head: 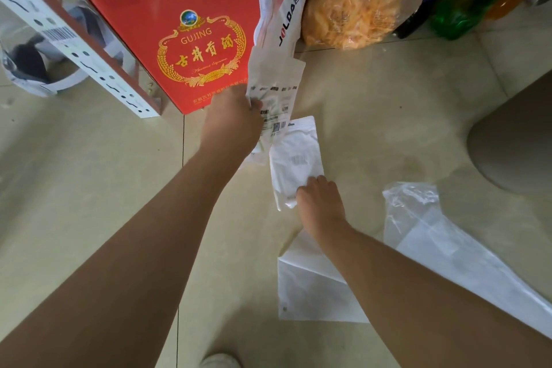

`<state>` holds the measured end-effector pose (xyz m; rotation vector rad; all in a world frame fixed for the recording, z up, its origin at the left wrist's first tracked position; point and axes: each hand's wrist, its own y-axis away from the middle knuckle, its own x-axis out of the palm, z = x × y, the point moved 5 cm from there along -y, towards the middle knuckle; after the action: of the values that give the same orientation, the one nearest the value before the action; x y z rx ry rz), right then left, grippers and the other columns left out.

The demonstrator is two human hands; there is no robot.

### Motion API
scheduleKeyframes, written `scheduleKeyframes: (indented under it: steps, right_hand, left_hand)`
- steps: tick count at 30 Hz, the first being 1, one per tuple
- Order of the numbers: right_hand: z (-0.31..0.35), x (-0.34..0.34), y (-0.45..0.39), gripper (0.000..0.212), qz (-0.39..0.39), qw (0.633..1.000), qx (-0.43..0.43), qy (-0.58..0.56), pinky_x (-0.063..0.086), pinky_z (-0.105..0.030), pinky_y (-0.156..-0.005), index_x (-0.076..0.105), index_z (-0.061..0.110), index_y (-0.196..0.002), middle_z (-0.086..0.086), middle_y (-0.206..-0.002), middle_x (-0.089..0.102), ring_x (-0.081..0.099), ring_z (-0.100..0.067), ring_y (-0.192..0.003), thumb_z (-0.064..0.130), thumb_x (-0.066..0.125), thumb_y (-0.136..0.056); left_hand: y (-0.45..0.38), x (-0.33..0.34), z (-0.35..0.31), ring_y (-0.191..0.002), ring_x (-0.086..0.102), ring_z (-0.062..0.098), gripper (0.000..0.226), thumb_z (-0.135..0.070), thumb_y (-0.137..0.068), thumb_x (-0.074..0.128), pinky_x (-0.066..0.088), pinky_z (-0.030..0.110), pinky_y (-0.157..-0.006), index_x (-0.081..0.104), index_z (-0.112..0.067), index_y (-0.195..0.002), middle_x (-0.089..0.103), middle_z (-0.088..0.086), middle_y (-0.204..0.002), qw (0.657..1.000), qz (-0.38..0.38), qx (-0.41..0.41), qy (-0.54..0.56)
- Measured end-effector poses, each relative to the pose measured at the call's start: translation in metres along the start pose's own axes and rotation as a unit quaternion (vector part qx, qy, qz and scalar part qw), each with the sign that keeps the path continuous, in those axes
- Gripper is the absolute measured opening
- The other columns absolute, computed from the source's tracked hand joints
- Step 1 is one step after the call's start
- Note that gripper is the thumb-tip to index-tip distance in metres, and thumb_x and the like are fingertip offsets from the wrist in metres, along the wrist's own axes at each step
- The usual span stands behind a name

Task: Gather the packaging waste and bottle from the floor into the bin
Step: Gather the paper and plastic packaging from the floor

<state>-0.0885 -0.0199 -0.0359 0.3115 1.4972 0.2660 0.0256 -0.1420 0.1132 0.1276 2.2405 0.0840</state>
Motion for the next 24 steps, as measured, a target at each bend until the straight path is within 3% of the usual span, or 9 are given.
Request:
scheduleKeyframes:
  steps: [4, 7, 9, 12, 15, 18, 21, 24]
  right_hand:
    - [-0.017, 0.001, 0.0, 0.018, -0.043, 0.999, 0.016, -0.002, 0.046, -0.039, -0.081, 0.072, 0.011, -0.098, -0.011, -0.107, 0.056, 0.055, -0.03, -0.099, 0.01, 0.058, -0.086]
    - [-0.053, -0.005, 0.0, 0.02, -0.087, 0.984, 0.1, -0.119, 0.049, -0.04, -0.082, 0.066, 0.002, -0.095, -0.015, -0.1, 0.059, 0.058, -0.031, -0.094, 0.018, 0.057, -0.09]
    - [-0.073, -0.025, -0.002, 0.015, -0.152, 0.959, 0.113, -0.211, 0.052, -0.044, -0.08, 0.063, -0.001, -0.084, -0.017, -0.09, 0.059, 0.058, -0.033, -0.086, 0.014, 0.059, -0.086]
    - [-0.079, -0.071, -0.003, 0.01, -0.25, 0.915, 0.066, -0.311, 0.05, -0.038, -0.077, 0.056, 0.002, -0.075, -0.012, -0.087, 0.058, 0.056, -0.028, -0.085, 0.007, 0.062, -0.082]
    - [-0.064, -0.111, 0.005, 0.011, -0.292, 0.886, -0.009, -0.36, 0.049, -0.028, -0.084, 0.06, 0.003, -0.093, -0.007, -0.11, 0.059, 0.058, -0.021, -0.098, 0.011, 0.06, -0.085]
    - [-0.045, -0.123, 0.015, 0.035, -0.281, 0.886, -0.086, -0.358, 0.052, -0.031, -0.092, 0.061, 0.001, -0.12, -0.009, -0.132, 0.054, 0.06, -0.023, -0.11, 0.014, 0.059, -0.088]
    - [-0.047, -0.127, 0.022, 0.035, -0.296, 0.879, -0.106, -0.358, 0.053, -0.037, -0.092, 0.06, 0.001, -0.122, -0.011, -0.135, 0.051, 0.058, -0.025, -0.115, 0.015, 0.059, -0.09]
    - [-0.051, -0.128, 0.03, 0.028, -0.304, 0.886, -0.124, -0.329, 0.055, -0.04, -0.084, 0.061, 0.001, -0.116, -0.011, -0.134, 0.052, 0.06, -0.025, -0.111, 0.012, 0.058, -0.09]
  left_hand:
    - [0.002, 0.005, -0.001, -0.079, 0.062, 0.03, 0.013, -0.017, -0.097, 0.052, 0.053, 0.038, -0.069, 0.061, -0.01, -0.104, 0.06, 0.003, -0.084, 1.0, 0.001, 0.007, 0.001]
    - [0.001, 0.009, -0.002, -0.083, 0.06, 0.028, 0.019, -0.016, -0.097, 0.053, 0.049, 0.035, -0.07, 0.061, -0.01, -0.112, 0.062, 0.003, -0.093, 1.0, -0.005, 0.004, 0.009]
    - [0.002, 0.013, -0.004, -0.086, 0.062, 0.029, 0.019, -0.015, -0.096, 0.053, 0.053, 0.038, -0.073, 0.062, -0.01, -0.112, 0.066, 0.007, -0.099, 1.0, -0.002, 0.005, 0.016]
    - [0.007, 0.024, -0.01, -0.083, 0.064, 0.032, 0.016, -0.014, -0.094, 0.052, 0.057, 0.044, -0.075, 0.065, -0.009, -0.103, 0.068, 0.011, -0.094, 1.0, 0.014, 0.011, 0.013]
    - [0.016, 0.034, -0.025, -0.076, 0.063, 0.032, 0.016, -0.011, -0.091, 0.051, 0.055, 0.037, -0.067, 0.066, -0.008, -0.094, 0.067, 0.01, -0.084, 0.999, 0.035, 0.008, 0.022]
    - [0.024, 0.037, -0.049, -0.059, 0.056, 0.022, 0.018, -0.005, -0.084, 0.048, 0.047, 0.029, -0.052, 0.065, -0.009, -0.078, 0.06, 0.002, -0.065, 0.995, 0.07, 0.018, 0.072]
    - [0.028, 0.038, -0.062, -0.063, 0.06, 0.022, 0.021, -0.005, -0.08, 0.049, 0.047, 0.027, -0.057, 0.069, -0.011, -0.08, 0.062, 0.0, -0.064, 0.989, 0.096, 0.022, 0.11]
    - [0.033, 0.04, -0.06, -0.067, 0.062, 0.025, 0.028, -0.031, -0.088, 0.054, 0.048, 0.031, -0.061, 0.07, -0.009, -0.082, 0.067, 0.004, -0.07, 0.975, 0.124, -0.025, 0.184]
